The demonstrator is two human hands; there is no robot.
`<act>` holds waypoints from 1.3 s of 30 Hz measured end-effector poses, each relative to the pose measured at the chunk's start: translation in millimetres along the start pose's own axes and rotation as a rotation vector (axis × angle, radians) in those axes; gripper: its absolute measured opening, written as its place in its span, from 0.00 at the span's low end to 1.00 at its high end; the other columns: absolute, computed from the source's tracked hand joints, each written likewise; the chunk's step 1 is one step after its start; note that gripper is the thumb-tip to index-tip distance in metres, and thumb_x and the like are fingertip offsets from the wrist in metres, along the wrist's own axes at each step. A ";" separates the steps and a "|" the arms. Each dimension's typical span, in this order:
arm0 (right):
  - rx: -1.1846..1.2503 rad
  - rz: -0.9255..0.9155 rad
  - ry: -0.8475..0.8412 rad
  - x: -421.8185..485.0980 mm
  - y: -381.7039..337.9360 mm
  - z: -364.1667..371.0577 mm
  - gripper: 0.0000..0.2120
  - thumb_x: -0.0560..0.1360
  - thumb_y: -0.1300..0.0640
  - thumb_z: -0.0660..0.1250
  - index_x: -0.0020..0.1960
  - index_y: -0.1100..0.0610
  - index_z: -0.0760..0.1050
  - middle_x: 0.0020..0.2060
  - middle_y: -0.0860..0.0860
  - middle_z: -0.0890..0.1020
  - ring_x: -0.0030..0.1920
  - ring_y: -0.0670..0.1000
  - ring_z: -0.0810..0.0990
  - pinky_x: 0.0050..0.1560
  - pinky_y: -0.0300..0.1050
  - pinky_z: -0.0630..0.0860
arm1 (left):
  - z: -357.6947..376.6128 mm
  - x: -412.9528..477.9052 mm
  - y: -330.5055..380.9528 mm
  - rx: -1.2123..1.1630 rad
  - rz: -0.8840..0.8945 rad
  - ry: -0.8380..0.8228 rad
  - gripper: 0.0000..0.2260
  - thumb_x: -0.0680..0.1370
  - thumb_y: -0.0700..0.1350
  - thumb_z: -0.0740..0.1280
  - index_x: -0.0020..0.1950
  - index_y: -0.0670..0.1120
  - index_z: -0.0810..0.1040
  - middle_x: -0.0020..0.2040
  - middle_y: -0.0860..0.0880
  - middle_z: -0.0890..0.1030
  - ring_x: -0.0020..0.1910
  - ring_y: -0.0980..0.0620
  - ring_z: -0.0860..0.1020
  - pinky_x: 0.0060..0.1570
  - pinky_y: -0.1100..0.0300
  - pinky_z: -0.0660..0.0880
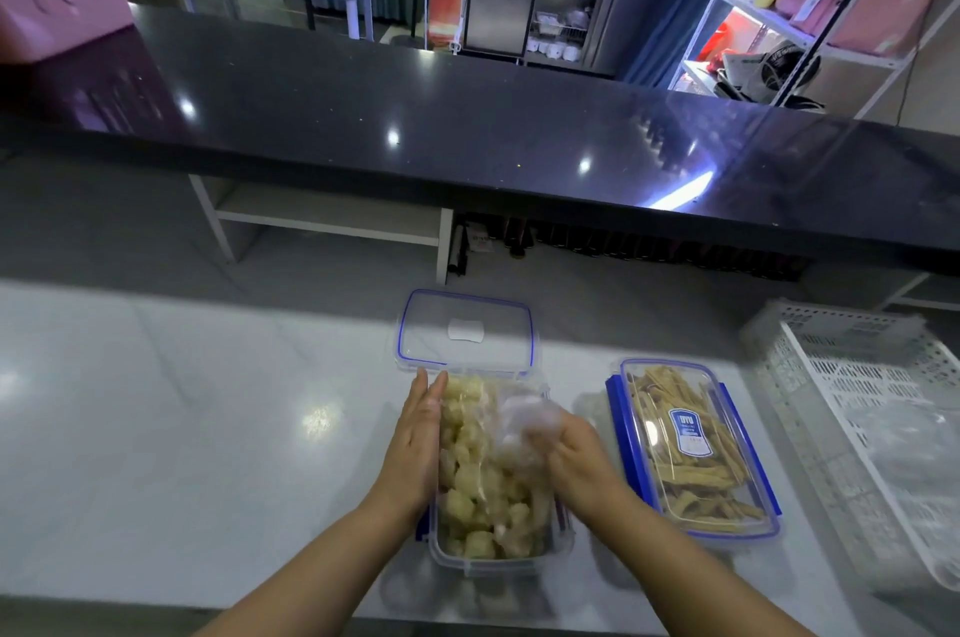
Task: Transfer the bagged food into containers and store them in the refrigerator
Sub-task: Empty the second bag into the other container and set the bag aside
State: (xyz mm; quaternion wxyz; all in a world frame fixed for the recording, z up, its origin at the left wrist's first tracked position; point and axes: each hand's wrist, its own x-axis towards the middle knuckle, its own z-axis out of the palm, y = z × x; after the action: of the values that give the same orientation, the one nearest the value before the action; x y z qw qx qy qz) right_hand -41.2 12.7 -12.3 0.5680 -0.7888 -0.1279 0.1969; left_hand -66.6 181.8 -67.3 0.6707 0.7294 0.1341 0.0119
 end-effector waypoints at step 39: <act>0.305 0.061 0.293 37.8 -35.6 -32.5 0.12 0.74 0.60 0.68 0.56 0.49 0.76 0.46 0.51 0.83 0.43 0.51 0.83 0.40 0.45 0.82 | 2.0 58.3 90.5 -0.012 0.034 -0.351 0.05 0.76 0.44 0.66 0.42 0.48 0.81 0.39 0.51 0.83 0.39 0.54 0.81 0.38 0.66 0.76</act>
State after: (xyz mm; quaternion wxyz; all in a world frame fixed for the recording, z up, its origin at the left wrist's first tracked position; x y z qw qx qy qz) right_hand 8.0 12.8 24.2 0.6871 -0.7175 0.0115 0.1143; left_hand 6.3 186.4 11.9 0.6880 0.7183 0.0025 -0.1034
